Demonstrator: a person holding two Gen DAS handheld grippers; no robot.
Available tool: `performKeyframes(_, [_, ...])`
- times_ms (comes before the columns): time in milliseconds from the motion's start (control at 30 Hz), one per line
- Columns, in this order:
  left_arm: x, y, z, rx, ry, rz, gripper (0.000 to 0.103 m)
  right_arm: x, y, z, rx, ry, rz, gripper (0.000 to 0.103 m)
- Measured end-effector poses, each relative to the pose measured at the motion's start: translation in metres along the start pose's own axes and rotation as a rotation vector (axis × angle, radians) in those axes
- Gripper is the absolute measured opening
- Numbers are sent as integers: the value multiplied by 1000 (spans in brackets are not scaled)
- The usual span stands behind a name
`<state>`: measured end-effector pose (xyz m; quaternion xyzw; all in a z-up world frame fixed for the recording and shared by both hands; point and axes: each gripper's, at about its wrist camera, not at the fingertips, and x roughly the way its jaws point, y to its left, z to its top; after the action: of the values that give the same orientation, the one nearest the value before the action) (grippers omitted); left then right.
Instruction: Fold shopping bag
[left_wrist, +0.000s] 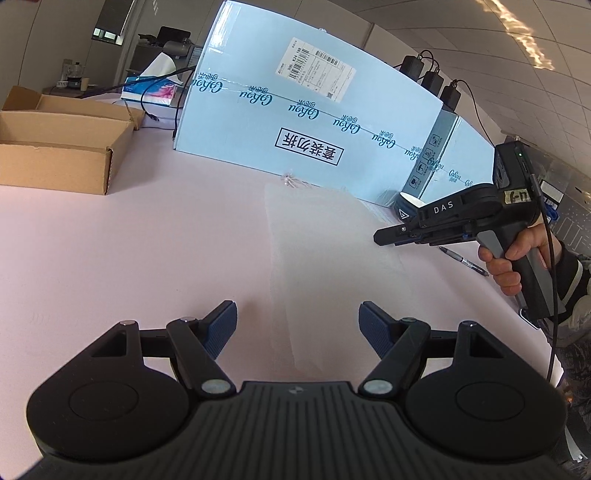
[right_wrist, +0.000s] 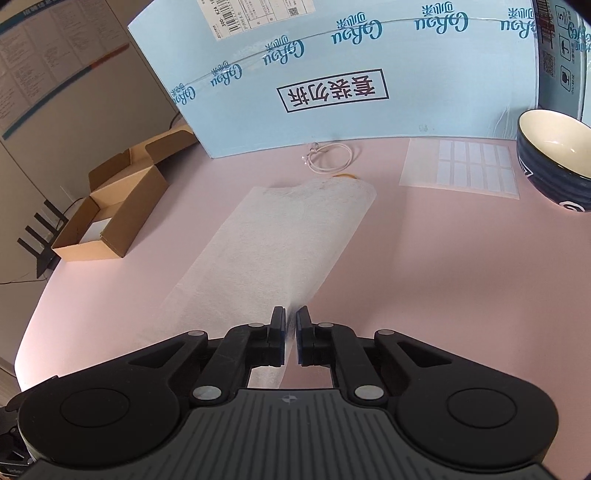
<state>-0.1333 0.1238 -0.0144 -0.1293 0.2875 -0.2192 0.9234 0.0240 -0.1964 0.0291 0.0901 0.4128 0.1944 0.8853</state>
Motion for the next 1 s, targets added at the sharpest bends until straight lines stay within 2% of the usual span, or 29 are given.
performKeyframes(33, [0,0,0,-1,2,4,71,0,-4,-3,22,-5,10,18])
performKeyframes(133, [-3,5,2,-8,-2,28,71,-10,-15,-14,77,-28,41,21])
performKeyframes(200, [-6,11,5,-20,-10,33,71,-25,-21,-26,112,-35,63,26])
performKeyframes(267, [-8,16,9,-30,-12,23,71,-40,-26,-40,148,-28,90,27])
performKeyframes(467, [7,20,14,-41,21,14,68,-58,-31,-101,345,106,283,27])
performKeyframes(533, [12,20,12,-58,33,47,59,-56,-32,-118,437,135,332,27])
performKeyframes(567, [12,19,11,-50,31,47,58,-55,-31,-125,463,137,350,27])
performKeyframes(633, [11,17,10,-34,27,45,57,-54,-28,-132,491,116,357,26])
performKeyframes(800, [7,8,3,-5,38,18,52,-46,-17,-126,462,105,348,25])
performKeyframes(1000, [1,5,-7,-23,41,-30,45,-38,-6,-121,432,94,341,22])
